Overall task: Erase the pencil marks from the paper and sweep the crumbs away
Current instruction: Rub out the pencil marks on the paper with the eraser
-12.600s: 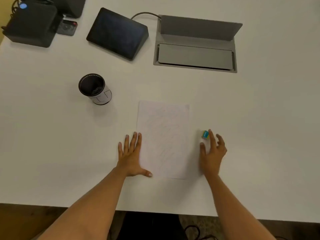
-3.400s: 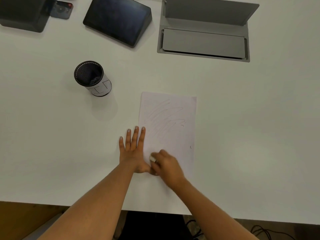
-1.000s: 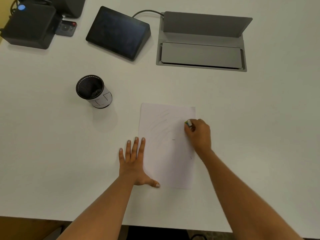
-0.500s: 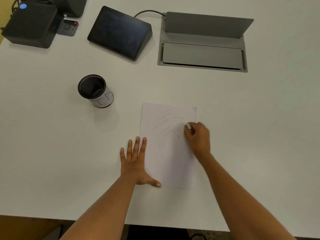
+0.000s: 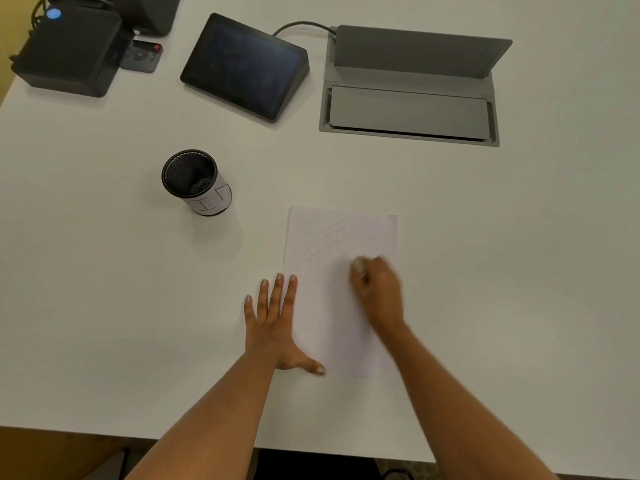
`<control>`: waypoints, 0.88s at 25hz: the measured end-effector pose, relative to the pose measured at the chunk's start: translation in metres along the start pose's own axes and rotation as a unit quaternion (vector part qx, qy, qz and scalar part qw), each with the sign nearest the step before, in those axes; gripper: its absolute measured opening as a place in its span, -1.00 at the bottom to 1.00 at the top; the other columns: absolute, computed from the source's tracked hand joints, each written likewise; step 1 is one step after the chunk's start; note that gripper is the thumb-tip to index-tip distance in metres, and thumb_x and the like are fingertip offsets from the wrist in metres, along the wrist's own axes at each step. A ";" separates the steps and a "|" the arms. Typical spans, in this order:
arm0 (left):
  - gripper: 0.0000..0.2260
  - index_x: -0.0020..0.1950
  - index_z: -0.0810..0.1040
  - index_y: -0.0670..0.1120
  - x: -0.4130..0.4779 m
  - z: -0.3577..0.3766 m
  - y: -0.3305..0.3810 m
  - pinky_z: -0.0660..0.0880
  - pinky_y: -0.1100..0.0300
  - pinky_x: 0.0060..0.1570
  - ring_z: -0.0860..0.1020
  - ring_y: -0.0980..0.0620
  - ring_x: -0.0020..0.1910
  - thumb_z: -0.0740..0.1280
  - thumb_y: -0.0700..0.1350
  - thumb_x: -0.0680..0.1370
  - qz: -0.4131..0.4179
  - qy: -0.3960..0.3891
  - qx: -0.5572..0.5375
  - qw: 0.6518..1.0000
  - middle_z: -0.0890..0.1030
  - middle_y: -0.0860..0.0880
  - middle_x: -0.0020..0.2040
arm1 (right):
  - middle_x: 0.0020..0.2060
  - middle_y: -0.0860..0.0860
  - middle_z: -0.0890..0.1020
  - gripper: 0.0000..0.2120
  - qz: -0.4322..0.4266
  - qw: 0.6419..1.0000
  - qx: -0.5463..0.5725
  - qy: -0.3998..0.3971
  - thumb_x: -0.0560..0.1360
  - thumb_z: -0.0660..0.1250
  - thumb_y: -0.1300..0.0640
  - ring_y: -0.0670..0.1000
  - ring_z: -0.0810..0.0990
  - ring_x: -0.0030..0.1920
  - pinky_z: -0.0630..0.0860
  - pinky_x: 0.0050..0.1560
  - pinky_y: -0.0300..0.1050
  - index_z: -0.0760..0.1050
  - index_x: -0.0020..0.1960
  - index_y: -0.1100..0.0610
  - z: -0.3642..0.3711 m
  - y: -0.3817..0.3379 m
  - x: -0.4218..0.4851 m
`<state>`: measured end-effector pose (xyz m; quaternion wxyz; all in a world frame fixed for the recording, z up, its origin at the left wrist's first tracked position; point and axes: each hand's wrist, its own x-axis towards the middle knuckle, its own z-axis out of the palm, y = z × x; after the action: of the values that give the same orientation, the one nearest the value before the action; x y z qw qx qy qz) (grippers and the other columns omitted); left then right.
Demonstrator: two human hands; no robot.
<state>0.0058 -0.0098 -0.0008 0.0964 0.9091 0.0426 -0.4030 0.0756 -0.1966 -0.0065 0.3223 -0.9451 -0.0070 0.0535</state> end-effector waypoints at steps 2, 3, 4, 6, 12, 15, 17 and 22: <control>0.50 0.40 -0.68 0.04 0.000 0.000 0.001 -0.43 -0.26 0.44 -0.63 -0.13 0.40 0.41 0.59 0.02 0.001 -0.002 0.003 1.000 -0.68 0.00 0.40 | -0.24 0.13 0.54 -0.92 -0.129 0.982 -0.002 -0.134 0.49 0.34 0.22 0.14 0.55 -0.27 0.44 -0.28 -0.09 0.56 -0.06 0.23 0.029 -0.023 -0.055; 0.50 0.41 -0.67 0.04 0.000 0.000 0.002 -0.43 -0.26 0.44 -0.62 -0.13 0.41 0.41 0.59 0.02 0.003 -0.002 0.001 1.000 -0.68 0.00 0.41 | -0.24 0.13 0.54 -0.91 -0.173 0.972 -0.013 -0.156 0.49 0.34 0.21 0.14 0.55 -0.28 0.47 -0.30 -0.06 0.56 -0.04 0.23 0.032 -0.021 -0.061; 0.50 0.41 -0.66 0.05 0.000 0.000 0.002 -0.44 -0.26 0.44 -0.62 -0.13 0.42 0.41 0.59 0.01 0.004 0.002 -0.003 1.000 -0.67 0.00 0.41 | -0.25 0.11 0.53 -0.92 -0.164 0.976 -0.009 -0.144 0.49 0.34 0.21 0.12 0.53 -0.29 0.47 -0.30 -0.05 0.55 -0.07 0.22 0.026 -0.015 -0.045; 0.51 0.42 -0.66 0.06 0.000 -0.001 0.000 -0.45 -0.26 0.43 -0.63 -0.12 0.41 0.41 0.59 -0.01 0.003 0.006 -0.004 1.000 -0.68 0.02 0.40 | -0.31 0.04 0.46 -0.89 -0.044 0.998 -0.015 -0.050 0.50 0.34 0.19 0.08 0.46 -0.31 0.39 -0.29 -0.08 0.50 -0.20 0.18 0.002 0.005 0.009; 0.50 0.39 -0.69 0.04 0.001 0.000 0.001 -0.43 -0.26 0.44 -0.62 -0.14 0.41 0.41 0.59 0.02 -0.003 0.005 0.005 1.000 -0.69 0.00 0.38 | -0.27 0.09 0.50 -0.88 -0.057 0.992 0.023 -0.106 0.51 0.30 0.17 0.08 0.48 -0.30 0.41 -0.24 -0.11 0.54 -0.14 0.20 0.020 -0.029 -0.028; 0.48 0.37 -0.70 0.04 0.001 -0.001 0.002 -0.42 -0.26 0.44 -0.61 -0.14 0.42 0.40 0.59 0.05 -0.002 0.004 0.011 1.000 -0.69 -0.02 0.39 | -0.26 0.13 0.53 -0.84 -0.165 0.969 0.010 -0.186 0.52 0.27 0.15 0.13 0.53 -0.31 0.50 -0.28 -0.01 0.55 -0.10 0.23 0.032 -0.028 -0.051; 0.51 0.42 -0.66 0.05 0.002 -0.001 0.001 -0.43 -0.25 0.43 -0.61 -0.12 0.42 0.42 0.59 0.00 0.000 0.006 -0.001 1.000 -0.67 0.01 0.40 | -0.29 0.04 0.47 -0.84 -0.064 0.993 0.004 -0.102 0.54 0.30 0.14 0.07 0.49 -0.29 0.35 -0.25 -0.13 0.53 -0.17 0.19 0.012 -0.007 -0.002; 0.51 0.42 -0.66 0.06 0.001 0.000 0.000 -0.42 -0.27 0.44 -0.61 -0.14 0.42 0.44 0.57 0.01 0.003 0.008 -0.001 1.000 -0.65 -0.01 0.43 | -0.25 0.07 0.52 -0.91 0.021 1.000 0.013 0.013 0.50 0.34 0.18 0.03 0.48 -0.27 0.31 -0.24 -0.19 0.57 -0.05 0.18 0.007 -0.002 -0.001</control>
<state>0.0063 -0.0093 -0.0015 0.0981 0.9124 0.0411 -0.3952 0.0741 -0.1909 -0.0108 0.3335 -0.9413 0.0175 0.0484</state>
